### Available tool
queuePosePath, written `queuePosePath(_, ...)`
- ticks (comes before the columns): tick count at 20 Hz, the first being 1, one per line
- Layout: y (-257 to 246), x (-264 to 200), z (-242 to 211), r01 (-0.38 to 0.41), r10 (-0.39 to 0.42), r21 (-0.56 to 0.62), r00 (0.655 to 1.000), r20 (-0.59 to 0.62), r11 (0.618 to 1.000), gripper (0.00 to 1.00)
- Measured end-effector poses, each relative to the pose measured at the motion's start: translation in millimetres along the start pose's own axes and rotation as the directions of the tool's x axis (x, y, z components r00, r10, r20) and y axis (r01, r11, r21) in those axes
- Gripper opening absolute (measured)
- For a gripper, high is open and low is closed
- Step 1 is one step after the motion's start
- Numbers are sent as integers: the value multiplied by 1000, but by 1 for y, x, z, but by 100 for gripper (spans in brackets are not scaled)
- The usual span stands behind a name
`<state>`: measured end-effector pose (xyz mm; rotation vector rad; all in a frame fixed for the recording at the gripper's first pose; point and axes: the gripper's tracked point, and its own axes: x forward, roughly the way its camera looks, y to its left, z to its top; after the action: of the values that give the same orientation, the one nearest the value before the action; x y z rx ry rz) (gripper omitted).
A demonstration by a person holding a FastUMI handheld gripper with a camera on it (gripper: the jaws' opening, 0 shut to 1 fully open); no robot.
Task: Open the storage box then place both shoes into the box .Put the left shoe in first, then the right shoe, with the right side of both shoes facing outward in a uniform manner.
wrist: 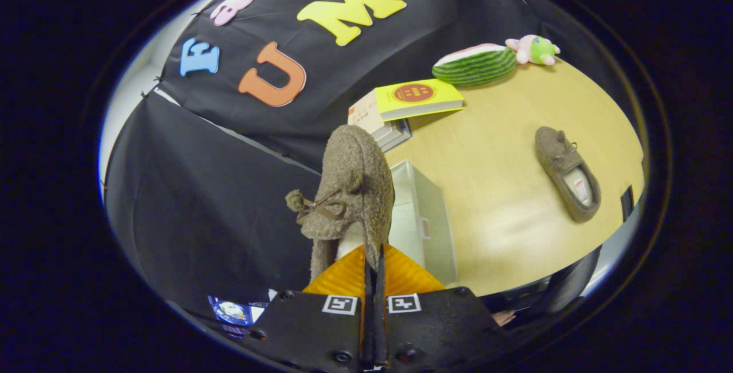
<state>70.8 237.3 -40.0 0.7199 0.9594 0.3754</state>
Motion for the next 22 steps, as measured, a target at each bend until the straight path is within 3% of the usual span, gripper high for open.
queuePosePath(6,29,59,-30,22,-22,4,999,-44,1000,6)
queuePosePath(17,-7,143,-64,156,-149,31,978,-147,987,6)
queuePosePath(22,-7,169,-76,154,-146,21,969,-200,988,11)
